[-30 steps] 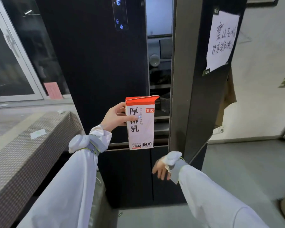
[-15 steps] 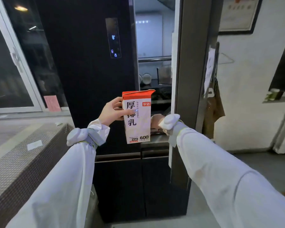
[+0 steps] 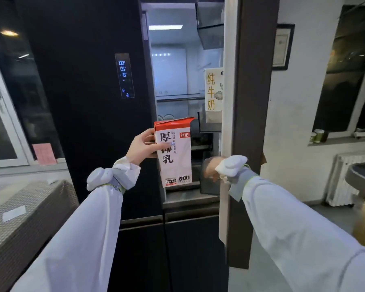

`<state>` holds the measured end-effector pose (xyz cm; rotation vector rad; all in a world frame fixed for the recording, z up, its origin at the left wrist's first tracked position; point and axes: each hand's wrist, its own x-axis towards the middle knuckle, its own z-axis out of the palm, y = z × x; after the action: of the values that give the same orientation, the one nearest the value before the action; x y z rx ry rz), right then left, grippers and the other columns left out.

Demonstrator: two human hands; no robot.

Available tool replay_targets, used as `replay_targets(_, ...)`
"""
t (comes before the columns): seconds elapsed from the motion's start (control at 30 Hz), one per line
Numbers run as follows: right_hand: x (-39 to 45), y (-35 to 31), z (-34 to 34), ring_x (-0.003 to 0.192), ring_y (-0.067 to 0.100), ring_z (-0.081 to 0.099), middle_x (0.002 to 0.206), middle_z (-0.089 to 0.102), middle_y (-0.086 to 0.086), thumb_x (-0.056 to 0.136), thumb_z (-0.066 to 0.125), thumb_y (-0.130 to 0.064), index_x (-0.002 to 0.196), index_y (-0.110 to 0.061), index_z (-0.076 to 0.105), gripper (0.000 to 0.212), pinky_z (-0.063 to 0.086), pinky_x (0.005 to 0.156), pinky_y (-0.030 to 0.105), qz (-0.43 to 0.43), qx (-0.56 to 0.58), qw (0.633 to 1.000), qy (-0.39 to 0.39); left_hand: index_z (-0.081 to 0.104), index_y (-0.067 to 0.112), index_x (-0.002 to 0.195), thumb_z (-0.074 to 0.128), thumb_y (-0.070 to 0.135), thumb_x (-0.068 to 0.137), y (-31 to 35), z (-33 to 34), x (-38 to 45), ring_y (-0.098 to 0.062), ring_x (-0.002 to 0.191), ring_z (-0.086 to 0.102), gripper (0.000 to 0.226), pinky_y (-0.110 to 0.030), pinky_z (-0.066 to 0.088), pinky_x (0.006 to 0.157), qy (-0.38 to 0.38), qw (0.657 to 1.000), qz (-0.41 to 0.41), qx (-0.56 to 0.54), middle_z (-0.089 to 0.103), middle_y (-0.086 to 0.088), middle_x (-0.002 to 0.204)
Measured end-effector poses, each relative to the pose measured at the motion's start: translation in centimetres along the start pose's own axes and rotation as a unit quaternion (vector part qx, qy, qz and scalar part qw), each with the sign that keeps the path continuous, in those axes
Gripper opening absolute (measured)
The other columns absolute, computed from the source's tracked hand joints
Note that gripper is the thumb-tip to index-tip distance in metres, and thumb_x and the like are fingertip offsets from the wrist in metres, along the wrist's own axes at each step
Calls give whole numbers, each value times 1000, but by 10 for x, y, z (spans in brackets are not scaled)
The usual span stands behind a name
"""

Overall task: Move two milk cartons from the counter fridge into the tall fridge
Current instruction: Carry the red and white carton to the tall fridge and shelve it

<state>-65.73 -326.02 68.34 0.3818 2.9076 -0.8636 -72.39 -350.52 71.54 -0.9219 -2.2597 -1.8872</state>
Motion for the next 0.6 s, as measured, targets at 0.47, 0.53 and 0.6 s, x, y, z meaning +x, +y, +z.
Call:
replay_targets(0.47,-12,-56,-99,115,18,60,122,61,-1,86,70,-36,135,-10,46,60,51,93,30,-147,25,983,105,68,19,110,89,31,72,47,36,85,-21,100,75,45,-49,62,82,46,992,69,-93,77,-2,110)
replay_targets(0.53,-11,-63,-111,121,23,57,132,59,7,85,71,-33,137,-7,43,65,46,101,32,-179,19,965,193,65,13,112,89,31,72,62,39,106,-16,96,75,50,-41,62,76,57,988,91,-107,76,0,107)
replay_targets(0.6,-9,-68,-121,126,27,53,138,53,14,83,74,-29,139,-3,37,72,42,106,34,-199,24,951,238,61,8,112,86,26,77,79,45,120,-4,81,74,47,-27,60,66,68,984,106,-125,74,3,101)
